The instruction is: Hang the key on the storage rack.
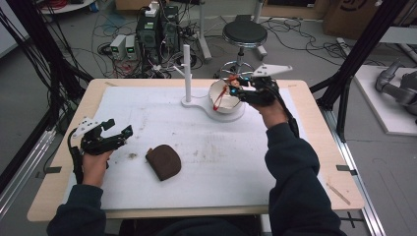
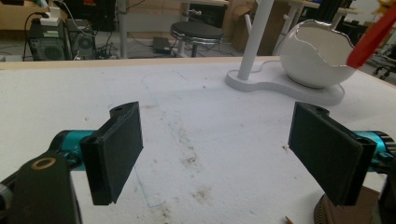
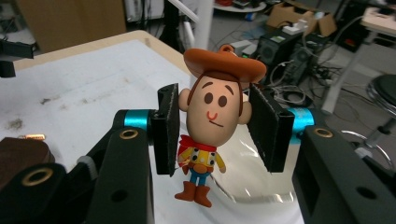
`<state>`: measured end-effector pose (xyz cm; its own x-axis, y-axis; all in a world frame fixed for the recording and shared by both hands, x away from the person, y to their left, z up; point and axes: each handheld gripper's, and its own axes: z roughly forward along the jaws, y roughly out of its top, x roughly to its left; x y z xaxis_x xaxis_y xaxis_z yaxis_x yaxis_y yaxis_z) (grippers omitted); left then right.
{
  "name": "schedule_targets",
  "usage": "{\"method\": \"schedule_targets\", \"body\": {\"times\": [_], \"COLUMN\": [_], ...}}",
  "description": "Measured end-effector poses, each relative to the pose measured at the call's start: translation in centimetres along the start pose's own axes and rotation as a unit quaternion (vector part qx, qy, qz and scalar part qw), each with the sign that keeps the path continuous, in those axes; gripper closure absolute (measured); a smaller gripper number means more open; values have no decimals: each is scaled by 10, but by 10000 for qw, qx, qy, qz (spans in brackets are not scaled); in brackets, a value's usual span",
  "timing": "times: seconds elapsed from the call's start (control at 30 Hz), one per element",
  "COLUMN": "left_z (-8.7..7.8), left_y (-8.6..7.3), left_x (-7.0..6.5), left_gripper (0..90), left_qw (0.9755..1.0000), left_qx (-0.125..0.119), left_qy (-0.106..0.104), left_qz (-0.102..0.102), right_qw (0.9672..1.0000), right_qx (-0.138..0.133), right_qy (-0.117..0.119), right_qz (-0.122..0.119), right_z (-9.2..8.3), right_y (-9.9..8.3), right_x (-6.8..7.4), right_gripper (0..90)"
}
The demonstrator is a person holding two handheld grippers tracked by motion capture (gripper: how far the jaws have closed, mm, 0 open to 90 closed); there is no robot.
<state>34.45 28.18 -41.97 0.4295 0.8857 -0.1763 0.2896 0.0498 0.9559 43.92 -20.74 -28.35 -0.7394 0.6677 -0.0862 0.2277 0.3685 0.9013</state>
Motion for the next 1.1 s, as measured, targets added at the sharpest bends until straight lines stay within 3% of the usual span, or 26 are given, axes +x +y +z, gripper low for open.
{"method": "schedule_targets", "body": {"times": [0.17,0.5,0.53,0.7,0.8,1.1], "left_z": [0,-2,-2,-2,-3,-6], "left_y": [0,-1,-1,-1,-1,-1], "left_x": [1,2,2,3,3,7], "left_gripper": [176,176,176,176,176,176], "left_qw": [10000,10000,10000,10000,10000,9999], "left_qx": [-8,-36,-40,-35,-43,-68], "left_qy": [6,11,9,19,4,57], "left_qz": [-16,-56,-58,-46,-54,-92], "right_qw": [9995,9975,9971,9966,9970,9977], "right_qx": [-40,-31,75,201,363,622], "right_qy": [258,547,583,550,410,80], "right_qz": [-192,-451,-491,-582,-544,-254], "right_z": [34,78,88,107,121,130], "right_y": [30,76,85,99,106,95], "right_x": [7,23,27,33,34,22], "right_gripper": [565,565,565,565,564,564]}}
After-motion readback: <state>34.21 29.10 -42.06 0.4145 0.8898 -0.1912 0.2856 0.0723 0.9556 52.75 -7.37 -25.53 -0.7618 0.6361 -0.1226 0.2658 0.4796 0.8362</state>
